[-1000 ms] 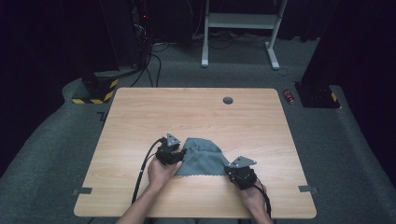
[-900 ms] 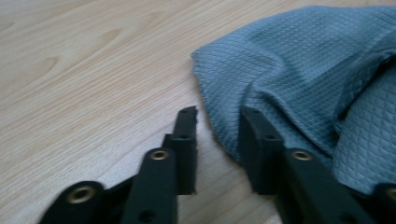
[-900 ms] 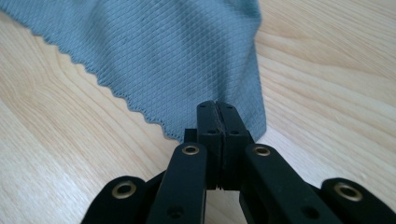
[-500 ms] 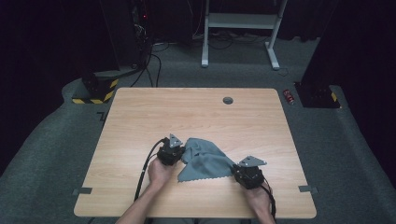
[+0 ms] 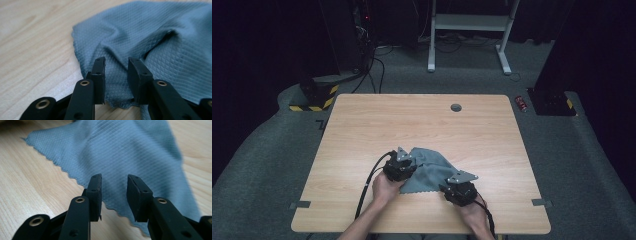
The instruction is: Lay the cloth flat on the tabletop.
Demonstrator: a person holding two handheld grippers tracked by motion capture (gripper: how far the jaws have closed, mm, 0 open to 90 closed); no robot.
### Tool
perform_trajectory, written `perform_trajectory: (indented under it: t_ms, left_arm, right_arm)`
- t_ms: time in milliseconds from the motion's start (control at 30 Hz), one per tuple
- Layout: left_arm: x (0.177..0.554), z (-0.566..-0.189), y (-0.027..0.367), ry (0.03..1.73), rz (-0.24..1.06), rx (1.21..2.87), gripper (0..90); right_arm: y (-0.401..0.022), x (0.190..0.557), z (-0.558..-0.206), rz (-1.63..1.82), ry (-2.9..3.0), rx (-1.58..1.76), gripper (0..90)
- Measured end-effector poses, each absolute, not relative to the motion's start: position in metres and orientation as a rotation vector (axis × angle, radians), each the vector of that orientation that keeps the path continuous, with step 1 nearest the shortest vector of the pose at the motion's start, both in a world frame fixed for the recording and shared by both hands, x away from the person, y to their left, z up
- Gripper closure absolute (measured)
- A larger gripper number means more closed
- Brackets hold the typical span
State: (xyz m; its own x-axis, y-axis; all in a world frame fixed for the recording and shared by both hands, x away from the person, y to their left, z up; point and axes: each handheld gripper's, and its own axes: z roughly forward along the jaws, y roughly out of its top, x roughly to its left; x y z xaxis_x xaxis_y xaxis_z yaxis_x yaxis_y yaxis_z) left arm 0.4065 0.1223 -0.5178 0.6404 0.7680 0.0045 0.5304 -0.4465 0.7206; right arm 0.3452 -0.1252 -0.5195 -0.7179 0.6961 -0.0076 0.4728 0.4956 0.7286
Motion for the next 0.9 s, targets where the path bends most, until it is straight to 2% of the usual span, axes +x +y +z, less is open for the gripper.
perform_trajectory:
  t_ms: [67, 100, 267, 433, 633, 733, 800, 900]
  left_arm:
    - [0.407, -0.517, 0.122, 1.0, 0.437, 2.163, 70.2]
    - [0.407, -0.518, 0.122, 0.991, 0.443, 2.166, 71.8]
    - [0.409, -0.517, 0.126, 0.967, 0.46, 2.19, 89.5]
    - [0.413, -0.514, 0.131, 0.985, 0.475, 2.189, 90.0]
    - [0.425, -0.488, 0.156, 1.074, 0.567, 2.057, 90.0]
    - [0.426, -0.489, 0.161, 1.107, 0.556, 2.046, 87.4]
    - [0.421, -0.495, 0.157, 1.099, 0.538, 2.072, 77.9]
    - [0.411, -0.502, 0.151, 1.073, 0.525, 2.105, 66.2]
  right_arm:
    - [-0.123, 0.346, -0.522, 1.058, 2.438, 0.984, 67.1]
    - [-0.123, 0.346, -0.522, 1.053, 2.437, 0.982, 70.8]
    - [-0.124, 0.346, -0.52, 1.003, 2.451, 0.934, 87.9]
    - [-0.125, 0.345, -0.518, 0.982, 2.46, 0.92, 89.6]
    - [-0.137, 0.341, -0.512, 1.002, 2.414, 0.956, 89.6]
    - [-0.141, 0.342, -0.511, 0.991, 2.412, 0.965, 89.3]
    - [-0.141, 0.341, -0.511, 1.001, 2.407, 0.979, 87.2]
    - [-0.141, 0.341, -0.511, 1.042, 2.404, 0.992, 78.9]
